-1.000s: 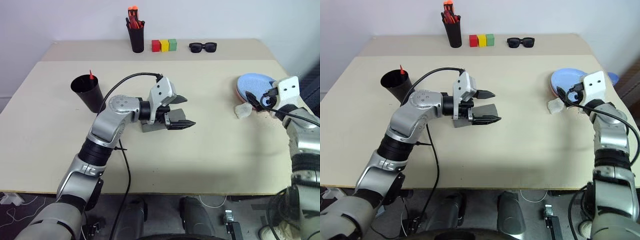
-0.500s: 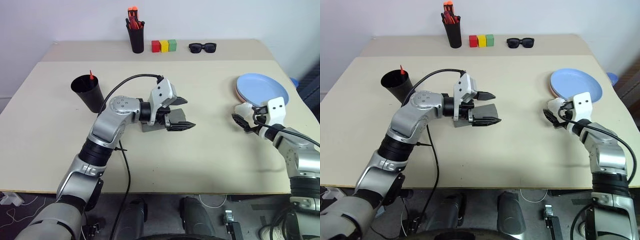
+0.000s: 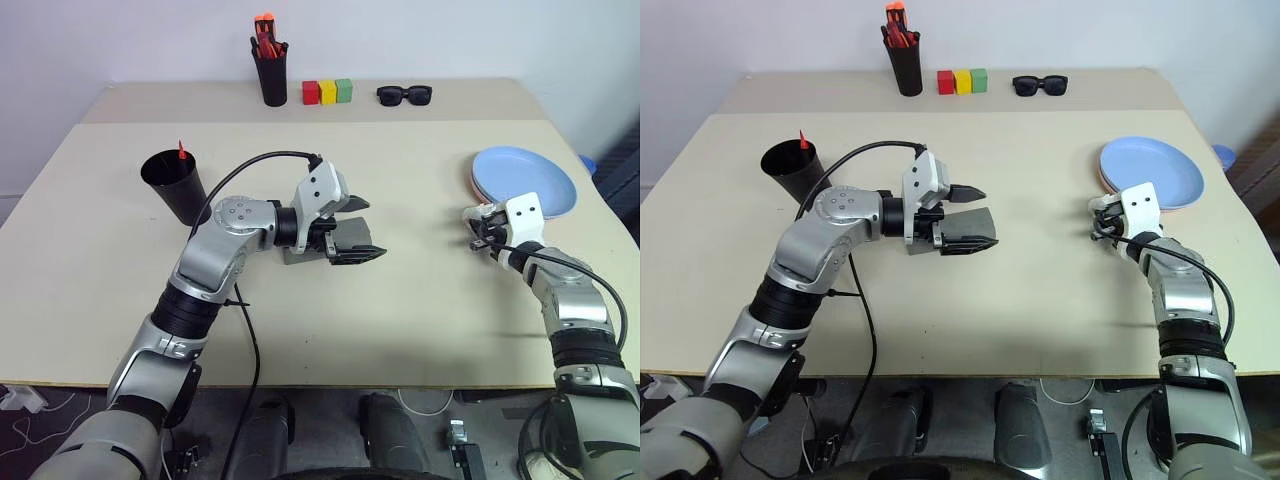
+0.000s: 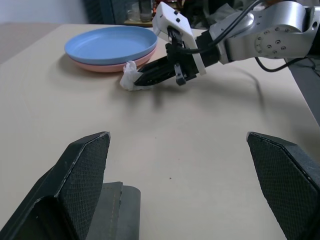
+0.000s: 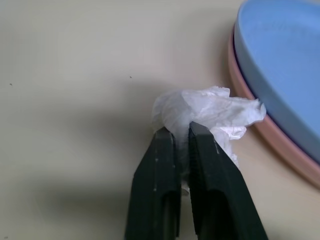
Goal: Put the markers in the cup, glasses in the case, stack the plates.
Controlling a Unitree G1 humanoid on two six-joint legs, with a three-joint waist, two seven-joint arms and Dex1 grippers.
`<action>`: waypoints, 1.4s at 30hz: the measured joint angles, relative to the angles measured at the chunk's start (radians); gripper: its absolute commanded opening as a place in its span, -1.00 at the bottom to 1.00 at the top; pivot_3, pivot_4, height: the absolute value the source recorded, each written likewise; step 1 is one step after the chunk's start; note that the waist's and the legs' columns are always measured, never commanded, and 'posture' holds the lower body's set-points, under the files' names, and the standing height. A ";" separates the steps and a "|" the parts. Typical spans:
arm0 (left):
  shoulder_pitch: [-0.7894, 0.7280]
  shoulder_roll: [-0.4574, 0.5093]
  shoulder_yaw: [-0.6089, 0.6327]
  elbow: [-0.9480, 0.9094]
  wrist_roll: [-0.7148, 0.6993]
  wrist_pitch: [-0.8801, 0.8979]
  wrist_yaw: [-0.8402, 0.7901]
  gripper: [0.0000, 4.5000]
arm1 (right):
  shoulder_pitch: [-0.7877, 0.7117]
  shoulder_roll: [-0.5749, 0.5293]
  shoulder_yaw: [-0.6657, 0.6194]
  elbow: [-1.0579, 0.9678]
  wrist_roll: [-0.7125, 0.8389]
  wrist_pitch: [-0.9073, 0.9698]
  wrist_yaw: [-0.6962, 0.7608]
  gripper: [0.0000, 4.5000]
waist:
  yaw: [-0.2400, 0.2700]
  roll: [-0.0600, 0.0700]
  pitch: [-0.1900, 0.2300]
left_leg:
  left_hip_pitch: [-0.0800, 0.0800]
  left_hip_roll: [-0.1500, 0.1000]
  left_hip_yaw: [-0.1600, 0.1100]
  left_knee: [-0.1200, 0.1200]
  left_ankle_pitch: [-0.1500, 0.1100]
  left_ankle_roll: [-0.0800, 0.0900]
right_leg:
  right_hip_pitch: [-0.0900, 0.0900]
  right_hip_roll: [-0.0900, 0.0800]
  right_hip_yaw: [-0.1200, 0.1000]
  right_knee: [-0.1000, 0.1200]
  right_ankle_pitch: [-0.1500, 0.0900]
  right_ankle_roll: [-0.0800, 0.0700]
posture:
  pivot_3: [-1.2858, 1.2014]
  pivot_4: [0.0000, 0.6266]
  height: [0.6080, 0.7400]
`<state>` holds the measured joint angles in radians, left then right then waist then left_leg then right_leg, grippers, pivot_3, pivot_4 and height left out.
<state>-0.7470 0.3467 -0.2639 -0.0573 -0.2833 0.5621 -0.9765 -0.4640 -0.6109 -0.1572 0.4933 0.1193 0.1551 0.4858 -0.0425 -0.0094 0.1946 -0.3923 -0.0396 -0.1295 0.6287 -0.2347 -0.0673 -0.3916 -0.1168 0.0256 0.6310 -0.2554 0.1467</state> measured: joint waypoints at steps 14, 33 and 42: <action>0.007 -0.014 0.002 -0.003 -0.001 0.001 0.026 1.00 | -0.219 -0.026 -0.070 0.131 -0.018 -0.264 -0.114 -0.91 | 0.002 0.000 0.000 | 0.000 0.000 0.000 -0.001 0.000 0.000 | 0.000 0.000 0.000 -0.001 0.000 0.000 | 0.03 -0.52 1.00; 0.206 -0.059 0.166 -0.023 0.093 -0.247 0.364 1.00 | -0.386 -0.042 -0.090 0.528 0.020 -0.525 0.036 0.88 | -0.002 0.000 0.000 | 0.000 0.000 0.000 -0.002 0.000 0.000 | -0.001 0.000 0.001 -0.002 0.000 0.000 | 0.03 -0.52 1.00; 0.627 0.006 0.367 -0.217 -0.070 -0.369 0.352 1.00 | 0.330 -0.054 -0.171 -0.305 0.336 -0.238 0.322 0.88 | 0.025 0.002 0.001 | -0.001 0.000 0.000 -0.002 -0.003 0.004 | -0.003 -0.001 0.001 -0.001 -0.001 0.000 | 0.03 -0.52 1.00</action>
<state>-0.1198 0.3529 0.1031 -0.2741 -0.3530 0.1931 -0.6240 -0.1337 -0.6648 -0.3279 0.1888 0.4549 -0.0830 0.8077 -0.0173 -0.0074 0.1952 -0.3938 -0.0394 -0.1295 0.6263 -0.2374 -0.0638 -0.3942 -0.1176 0.0262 0.6301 -0.2564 0.1464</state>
